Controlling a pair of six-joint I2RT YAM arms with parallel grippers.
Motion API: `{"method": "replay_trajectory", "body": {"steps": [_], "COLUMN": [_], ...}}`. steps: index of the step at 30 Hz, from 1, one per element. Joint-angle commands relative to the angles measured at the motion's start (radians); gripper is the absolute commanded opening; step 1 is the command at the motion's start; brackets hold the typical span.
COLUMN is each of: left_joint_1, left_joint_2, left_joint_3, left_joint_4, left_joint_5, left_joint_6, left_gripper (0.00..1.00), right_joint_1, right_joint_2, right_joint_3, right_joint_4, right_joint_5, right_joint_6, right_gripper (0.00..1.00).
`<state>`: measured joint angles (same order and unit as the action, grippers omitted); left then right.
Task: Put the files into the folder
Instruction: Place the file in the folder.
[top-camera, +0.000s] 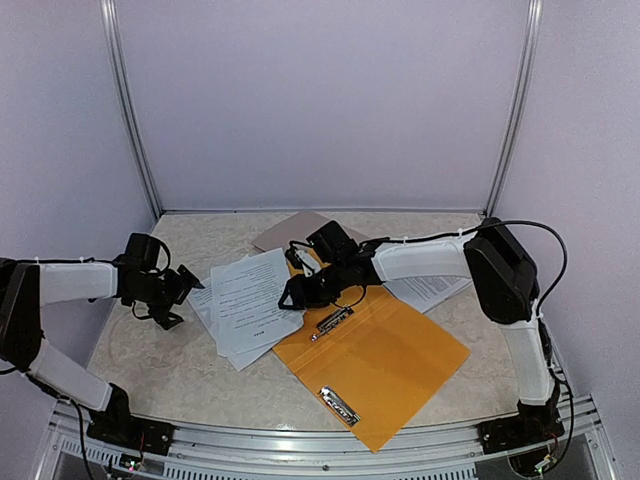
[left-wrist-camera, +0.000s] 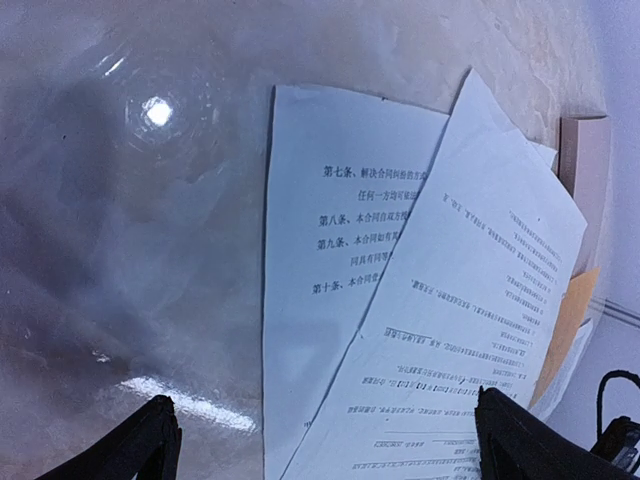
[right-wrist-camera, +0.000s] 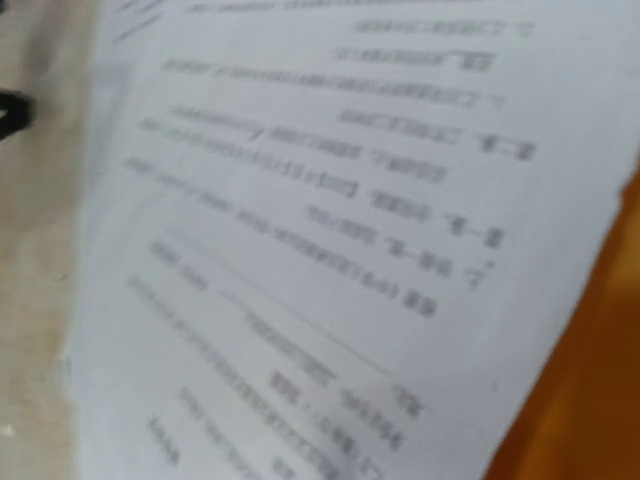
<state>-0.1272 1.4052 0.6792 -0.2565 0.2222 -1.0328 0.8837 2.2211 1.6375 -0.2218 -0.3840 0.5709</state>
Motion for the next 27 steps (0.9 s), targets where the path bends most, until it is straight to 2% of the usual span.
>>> {"method": "replay_trajectory", "body": {"steps": [1, 4, 8, 19, 27], "left_joint_1": [0.014, 0.017, 0.018, 0.018, 0.018], "left_joint_2": [0.003, 0.011, 0.032, 0.057, 0.094], "left_joint_3": [-0.003, -0.003, -0.003, -0.022, -0.01], "left_joint_4": [-0.027, -0.019, -0.001, 0.071, 0.101], "left_joint_5": [-0.031, -0.029, -0.025, -0.032, -0.035], "left_joint_6": [-0.002, 0.006, 0.006, -0.022, -0.019], "left_gripper": [0.99, 0.99, 0.99, 0.99, 0.99], "right_joint_1": [0.008, 0.004, -0.013, -0.076, -0.103], "right_joint_2": [0.048, 0.066, 0.079, 0.298, 0.389], "right_joint_3": [0.099, 0.144, 0.188, 0.539, 0.642], "right_joint_4": [-0.15, -0.177, -0.166, -0.205, -0.173], "right_joint_5": [0.149, 0.232, 0.287, 0.27, 0.215], "right_joint_6": [-0.113, -0.158, -0.203, -0.298, -0.264], "right_gripper": [0.55, 0.7, 0.79, 0.79, 0.76]}}
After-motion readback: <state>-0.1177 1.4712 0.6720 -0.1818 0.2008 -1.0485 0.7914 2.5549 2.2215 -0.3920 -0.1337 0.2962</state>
